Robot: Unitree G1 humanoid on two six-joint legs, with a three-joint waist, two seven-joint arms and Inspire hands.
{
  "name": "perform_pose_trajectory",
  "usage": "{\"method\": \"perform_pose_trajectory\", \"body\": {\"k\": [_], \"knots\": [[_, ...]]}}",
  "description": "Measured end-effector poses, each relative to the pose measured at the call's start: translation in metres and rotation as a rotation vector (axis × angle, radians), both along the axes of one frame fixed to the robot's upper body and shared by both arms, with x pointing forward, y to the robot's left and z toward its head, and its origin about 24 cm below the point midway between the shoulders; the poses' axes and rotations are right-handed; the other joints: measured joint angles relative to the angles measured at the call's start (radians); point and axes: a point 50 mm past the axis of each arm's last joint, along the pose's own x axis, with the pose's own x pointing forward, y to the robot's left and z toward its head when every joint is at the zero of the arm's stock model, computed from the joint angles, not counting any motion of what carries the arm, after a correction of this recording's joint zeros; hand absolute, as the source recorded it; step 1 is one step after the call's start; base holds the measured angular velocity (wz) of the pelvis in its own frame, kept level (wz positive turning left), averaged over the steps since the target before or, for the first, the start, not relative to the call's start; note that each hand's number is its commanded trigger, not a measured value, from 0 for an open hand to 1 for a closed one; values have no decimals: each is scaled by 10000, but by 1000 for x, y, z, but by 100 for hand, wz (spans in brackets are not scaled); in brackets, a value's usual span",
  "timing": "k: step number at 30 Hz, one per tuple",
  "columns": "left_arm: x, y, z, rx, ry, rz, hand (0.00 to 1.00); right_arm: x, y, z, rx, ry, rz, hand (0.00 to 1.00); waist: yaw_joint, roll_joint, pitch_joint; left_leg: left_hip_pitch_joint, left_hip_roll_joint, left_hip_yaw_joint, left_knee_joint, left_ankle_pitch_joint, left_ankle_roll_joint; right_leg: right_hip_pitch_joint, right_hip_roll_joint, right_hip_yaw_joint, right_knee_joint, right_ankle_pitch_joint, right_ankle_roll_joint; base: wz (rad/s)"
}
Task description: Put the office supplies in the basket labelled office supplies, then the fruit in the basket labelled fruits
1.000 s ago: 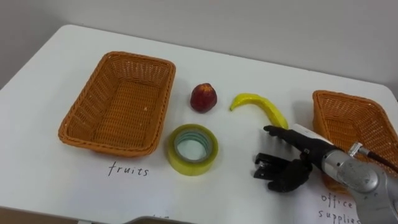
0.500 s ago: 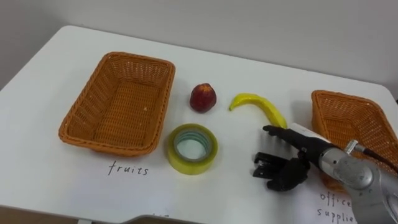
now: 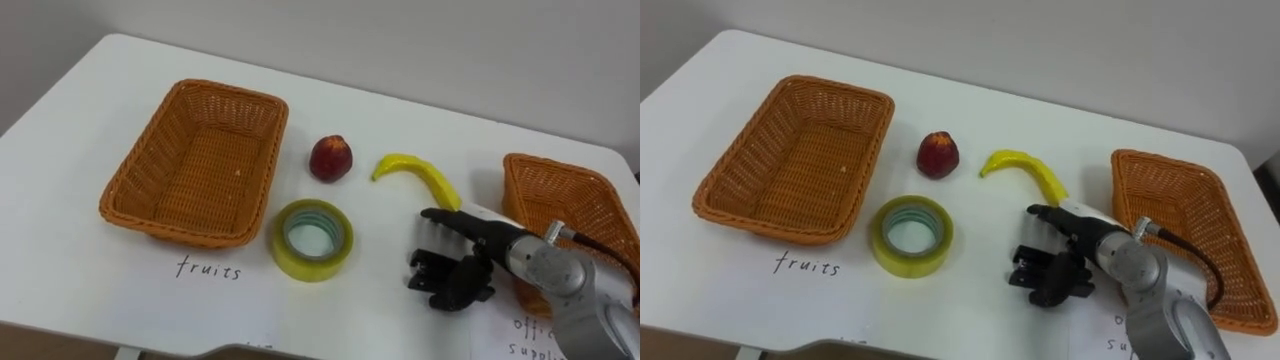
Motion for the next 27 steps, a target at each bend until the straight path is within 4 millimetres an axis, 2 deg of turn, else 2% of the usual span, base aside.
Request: {"method": "perform_pose_trajectory", "body": {"k": [14,15,16,27], "knots": [[0,3,1,366,260,172,0,0,0,-1,33,102,-138,0,8,1,7,15,-3,-17,-4,0,0,20,-2,-1,1,2,-1,0],[0,3,1,355,281,171,0,1,0,-1,31,108,-121,79,2,1,7,16,-2,-17,-4,0,0,20,-1,1,1,2,-2,0],[0,3,1,348,299,173,0,1,1,-1,31,110,-118,98,1,0,7,16,-2,-17,-4,0,0,19,-1,0,1,2,-2,0],[1,3,1,341,307,185,0,13,0,5,-289,-405,-340,100,16,-25,17,17,-4,-16,-31,0,0,11,9,-3,-13,2,-2,0]]}}
